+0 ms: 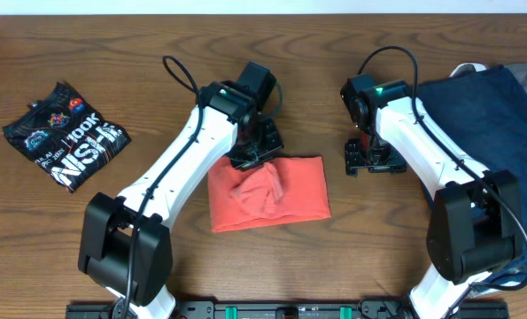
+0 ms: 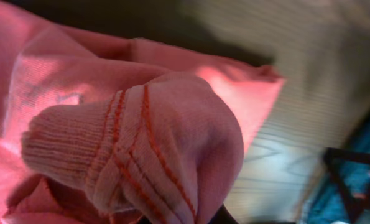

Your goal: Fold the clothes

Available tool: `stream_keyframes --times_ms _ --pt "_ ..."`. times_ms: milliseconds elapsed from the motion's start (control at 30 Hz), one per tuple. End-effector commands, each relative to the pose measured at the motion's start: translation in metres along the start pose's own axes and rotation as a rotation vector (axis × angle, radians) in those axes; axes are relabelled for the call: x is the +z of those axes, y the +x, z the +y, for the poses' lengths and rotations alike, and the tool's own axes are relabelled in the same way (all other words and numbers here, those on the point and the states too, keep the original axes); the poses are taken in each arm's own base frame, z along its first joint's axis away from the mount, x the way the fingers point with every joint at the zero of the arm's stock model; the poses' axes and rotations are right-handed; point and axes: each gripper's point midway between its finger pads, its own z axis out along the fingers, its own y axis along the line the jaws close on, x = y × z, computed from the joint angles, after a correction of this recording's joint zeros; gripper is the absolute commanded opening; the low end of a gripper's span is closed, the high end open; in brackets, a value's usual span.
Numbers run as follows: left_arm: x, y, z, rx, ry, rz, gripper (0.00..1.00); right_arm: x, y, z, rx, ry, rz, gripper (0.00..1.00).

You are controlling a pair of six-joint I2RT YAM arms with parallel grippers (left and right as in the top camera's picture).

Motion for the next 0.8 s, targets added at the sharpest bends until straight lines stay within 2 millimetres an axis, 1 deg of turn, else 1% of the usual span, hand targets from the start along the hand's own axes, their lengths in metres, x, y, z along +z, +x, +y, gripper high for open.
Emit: stream_keyframes --times_ms 0,167,267,300,333,400,433,467,567,600,700,733,767 --pt "-0.012 0.006 -0.022 -0.016 0.078 -0.001 0.06 -0.005 -0.001 -0.005 -0.003 0.002 -0.019 0.72" --pt "-0.009 0.011 -0.035 0.022 0.105 -0.013 0.07 -0.005 0.0 -0.003 -0.017 -0.01 -0.014 0.71" --pt "-0.007 0.017 -0.048 0.035 0.139 -0.011 0.07 -0.005 0.0 -0.003 -0.017 -0.011 -0.014 0.71" --pt "-0.007 0.02 -0.055 0.053 0.159 -0.009 0.11 -0.005 0.0 -0.003 -0.017 -0.011 -0.014 0.71" --pt "-0.007 0.022 -0.061 0.069 0.176 -0.009 0.23 -0.005 0.0 -0.003 -0.017 -0.011 -0.014 0.71" --pt "-0.005 0.026 -0.068 0.099 0.189 -0.014 0.51 -0.005 0.0 -0.003 -0.017 -0.011 -0.014 0.72" --pt "-0.005 0.027 -0.07 0.109 0.191 -0.015 0.59 -0.005 0.0 -0.003 -0.017 -0.011 -0.014 0.72" --pt "-0.005 0.027 -0.07 0.115 0.192 -0.015 0.62 -0.005 0.0 -0.003 -0.017 -0.011 -0.014 0.72" --pt "-0.012 0.025 -0.07 0.182 0.222 -0.007 0.63 -0.005 -0.001 -0.002 -0.017 -0.012 -0.015 0.71" --pt "-0.016 0.022 -0.069 0.205 0.233 -0.009 0.63 -0.005 -0.001 -0.002 -0.017 -0.012 -0.015 0.71" --pt "-0.034 0.002 -0.046 0.201 0.216 -0.049 0.63 -0.008 -0.002 0.005 -0.054 -0.053 -0.018 0.72" --pt "-0.04 -0.007 -0.035 0.197 0.199 -0.068 0.63 -0.01 -0.002 0.013 -0.087 -0.098 -0.017 0.72" --pt "-0.045 -0.019 -0.019 0.175 0.164 -0.096 0.62 -0.014 -0.001 0.024 -0.127 -0.164 -0.014 0.71"
